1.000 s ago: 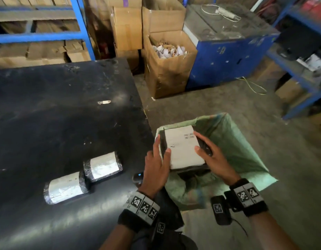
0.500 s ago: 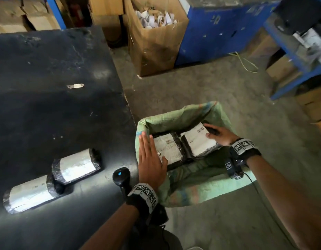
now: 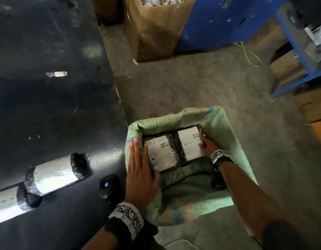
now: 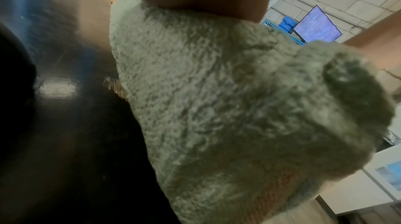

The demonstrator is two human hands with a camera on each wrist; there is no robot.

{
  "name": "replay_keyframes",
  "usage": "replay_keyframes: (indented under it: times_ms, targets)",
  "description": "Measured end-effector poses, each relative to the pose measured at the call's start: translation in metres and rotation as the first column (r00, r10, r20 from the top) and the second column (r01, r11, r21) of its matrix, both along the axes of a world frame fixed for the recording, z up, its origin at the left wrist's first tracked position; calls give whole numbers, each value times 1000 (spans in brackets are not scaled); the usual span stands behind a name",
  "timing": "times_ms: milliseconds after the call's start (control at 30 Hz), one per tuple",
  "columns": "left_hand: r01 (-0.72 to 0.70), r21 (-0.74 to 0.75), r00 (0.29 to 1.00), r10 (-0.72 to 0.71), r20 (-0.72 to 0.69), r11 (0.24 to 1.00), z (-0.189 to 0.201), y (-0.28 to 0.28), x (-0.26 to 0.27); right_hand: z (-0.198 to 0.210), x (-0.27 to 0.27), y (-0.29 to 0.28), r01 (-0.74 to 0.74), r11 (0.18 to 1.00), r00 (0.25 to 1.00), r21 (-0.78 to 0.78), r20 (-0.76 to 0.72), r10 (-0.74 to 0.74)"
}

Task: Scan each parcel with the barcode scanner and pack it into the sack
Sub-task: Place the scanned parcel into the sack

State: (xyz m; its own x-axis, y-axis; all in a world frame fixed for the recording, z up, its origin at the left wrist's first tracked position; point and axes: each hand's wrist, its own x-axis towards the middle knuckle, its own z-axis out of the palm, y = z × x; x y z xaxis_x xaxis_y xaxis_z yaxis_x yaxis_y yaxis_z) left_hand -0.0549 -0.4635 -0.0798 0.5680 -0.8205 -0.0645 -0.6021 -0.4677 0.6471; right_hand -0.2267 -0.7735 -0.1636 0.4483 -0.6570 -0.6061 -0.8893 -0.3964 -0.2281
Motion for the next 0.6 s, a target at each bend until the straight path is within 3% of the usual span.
replay_keyframes:
  times_ms: [167, 267, 333, 400, 500, 600]
  targets:
    - [23, -19, 1000, -23, -9, 1000, -2, 0, 4, -20, 8, 8, -37, 990, 993, -139, -116, 21]
    - [109, -44, 993, -111, -33, 993, 4, 4, 17, 9, 29, 8, -50, 992, 971, -112, -239, 22]
    - [125, -82, 975, -138, -174, 989, 13, 14, 36, 48, 53, 19, -49, 991, 972, -127, -234, 18]
    - [102, -104, 948, -128, -290, 989, 27, 32, 62, 97, 77, 42, 15, 987, 992, -162, -120, -35]
    - [5, -172, 967, -48, -251, 985, 47, 71, 104, 161, 110, 87, 99, 979, 989, -177, 122, -78]
    - [-156, -189, 978, 125, -168, 969, 60, 129, 142, 203, 140, 154, 131, 988, 895, -82, 438, -83]
